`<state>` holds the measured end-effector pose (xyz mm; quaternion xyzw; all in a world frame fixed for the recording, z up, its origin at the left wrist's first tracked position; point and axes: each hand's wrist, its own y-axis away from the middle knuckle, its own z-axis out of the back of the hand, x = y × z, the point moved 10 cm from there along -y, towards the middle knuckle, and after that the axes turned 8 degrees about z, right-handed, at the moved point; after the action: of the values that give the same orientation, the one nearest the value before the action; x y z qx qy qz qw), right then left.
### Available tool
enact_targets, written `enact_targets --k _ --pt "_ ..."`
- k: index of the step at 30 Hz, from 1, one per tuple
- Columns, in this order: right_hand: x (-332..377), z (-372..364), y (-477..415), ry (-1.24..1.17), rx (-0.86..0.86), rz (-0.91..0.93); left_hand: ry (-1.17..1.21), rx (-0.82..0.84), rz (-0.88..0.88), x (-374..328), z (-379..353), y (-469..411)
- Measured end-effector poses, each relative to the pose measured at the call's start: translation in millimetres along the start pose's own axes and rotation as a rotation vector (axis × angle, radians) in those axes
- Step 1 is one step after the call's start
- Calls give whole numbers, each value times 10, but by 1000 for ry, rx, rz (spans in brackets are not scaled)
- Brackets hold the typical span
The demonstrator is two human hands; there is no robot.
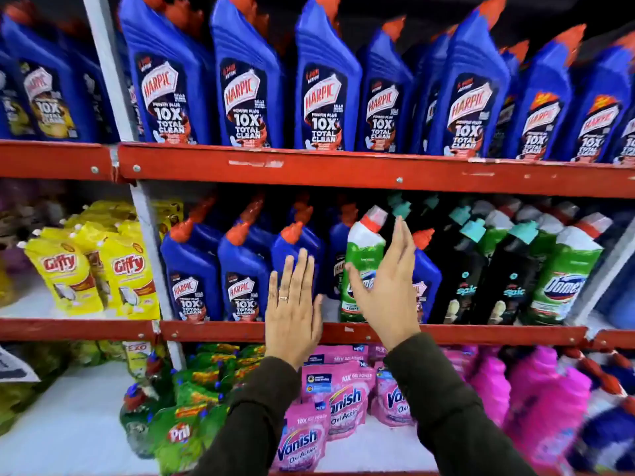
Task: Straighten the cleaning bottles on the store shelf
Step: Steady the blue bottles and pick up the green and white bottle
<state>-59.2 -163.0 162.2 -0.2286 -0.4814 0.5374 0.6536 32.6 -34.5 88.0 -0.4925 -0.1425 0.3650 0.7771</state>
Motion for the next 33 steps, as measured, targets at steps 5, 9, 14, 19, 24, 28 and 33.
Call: enact_targets --k 5,9,14,19,24,28,33 --pt "-185 -175 -197 39 32 -108 -18 -28 -4 176 -428 130" --pt "-306 -225 -280 16 49 -111 -45 -63 -44 171 -601 130" --pt "-155 177 -287 -162 -120 -84 -18 -82 -34 203 -698 179" --pt "7 573 -184 -152 -119 -102 16 -100 -27 225 -707 167" --pt "-293 188 486 -134 87 -190 14 -87 -21 226 -707 181" --pt "-708 -345 1294 -147 242 -297 -16 -73 -3 231 -713 183" --pt "-1217 -841 2053 -89 383 -423 -25 -68 5 239 -731 186"
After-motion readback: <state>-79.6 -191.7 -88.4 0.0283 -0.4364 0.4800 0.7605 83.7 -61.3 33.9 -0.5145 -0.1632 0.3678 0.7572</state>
